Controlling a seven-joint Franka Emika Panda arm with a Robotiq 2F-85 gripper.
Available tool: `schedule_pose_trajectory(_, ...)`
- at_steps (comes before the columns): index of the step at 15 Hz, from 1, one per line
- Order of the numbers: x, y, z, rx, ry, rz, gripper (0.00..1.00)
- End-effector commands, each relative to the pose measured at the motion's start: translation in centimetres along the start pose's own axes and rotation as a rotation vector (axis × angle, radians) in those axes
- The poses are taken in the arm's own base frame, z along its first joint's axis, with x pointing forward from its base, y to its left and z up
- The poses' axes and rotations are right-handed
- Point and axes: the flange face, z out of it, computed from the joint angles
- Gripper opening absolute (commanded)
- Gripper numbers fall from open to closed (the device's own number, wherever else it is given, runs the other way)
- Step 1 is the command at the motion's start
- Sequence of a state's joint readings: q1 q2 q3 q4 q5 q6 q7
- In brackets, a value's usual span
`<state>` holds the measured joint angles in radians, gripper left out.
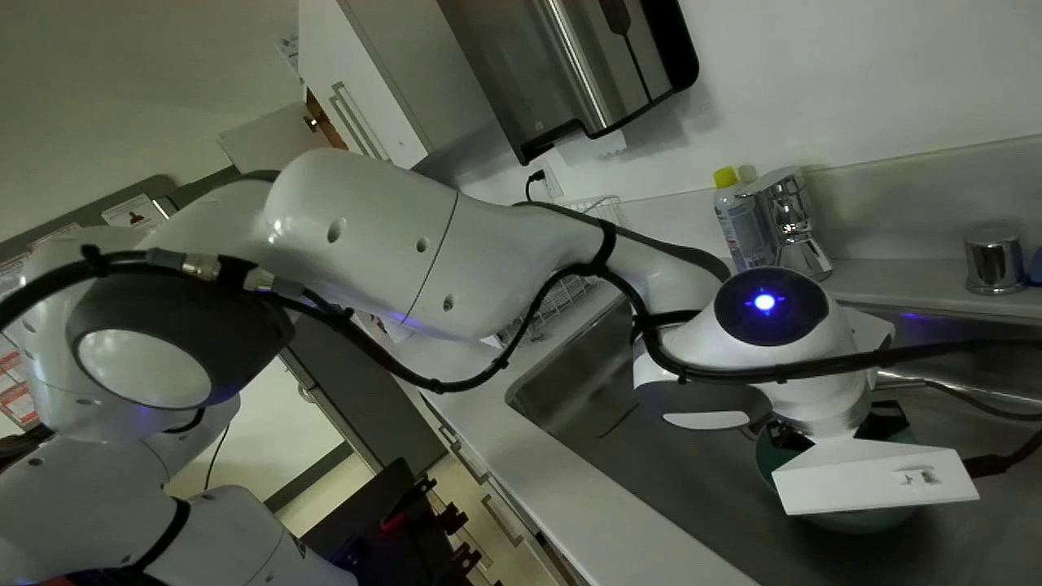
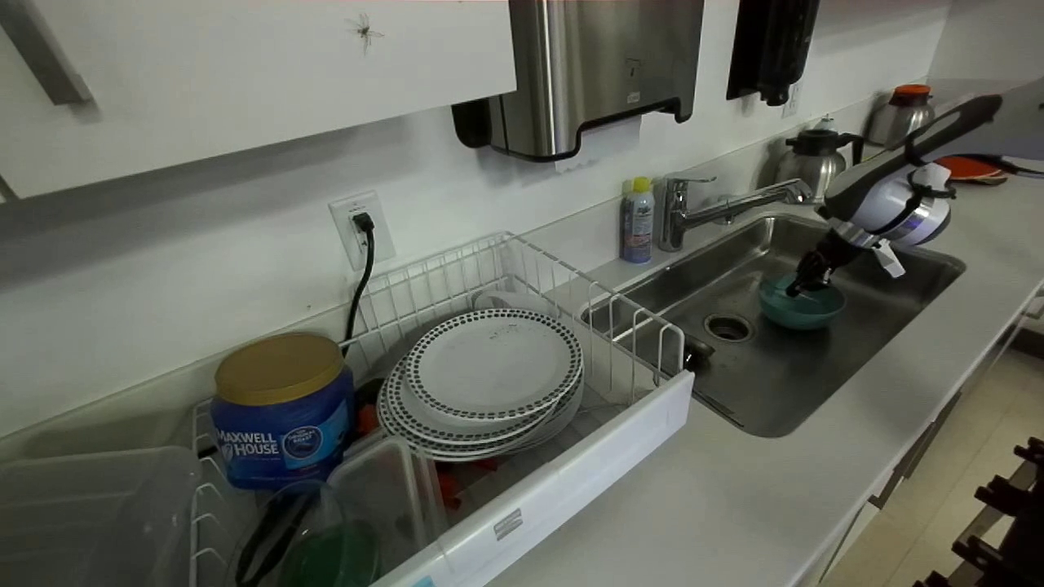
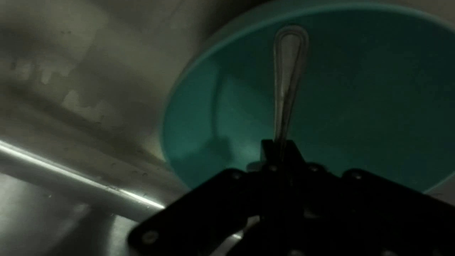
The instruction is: Move the spoon from the bowl to the white plate
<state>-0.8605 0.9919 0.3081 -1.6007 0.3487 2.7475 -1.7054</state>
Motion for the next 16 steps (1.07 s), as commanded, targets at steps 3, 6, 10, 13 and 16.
schedule_pose_trajectory(3, 0.6, -1.2, -3.9, -0.097, 0.074, 0.046, 0.02)
schedule_pose_trajectory(6, 0.8, -2.3, -5.8, -0.129, 0.099, 0.068, 0.02)
schedule_pose_trajectory(10, 1.4, -4.8, -8.6, -0.113, 0.15, 0.079, 0.02)
schedule_pose_trajectory(13, 1.7, -6.9, -10.5, -0.073, 0.156, 0.076, 0.02)
schedule_pose_trajectory(16, 2.6, -9.0, -11.5, -0.036, 0.151, 0.049, 0.02)
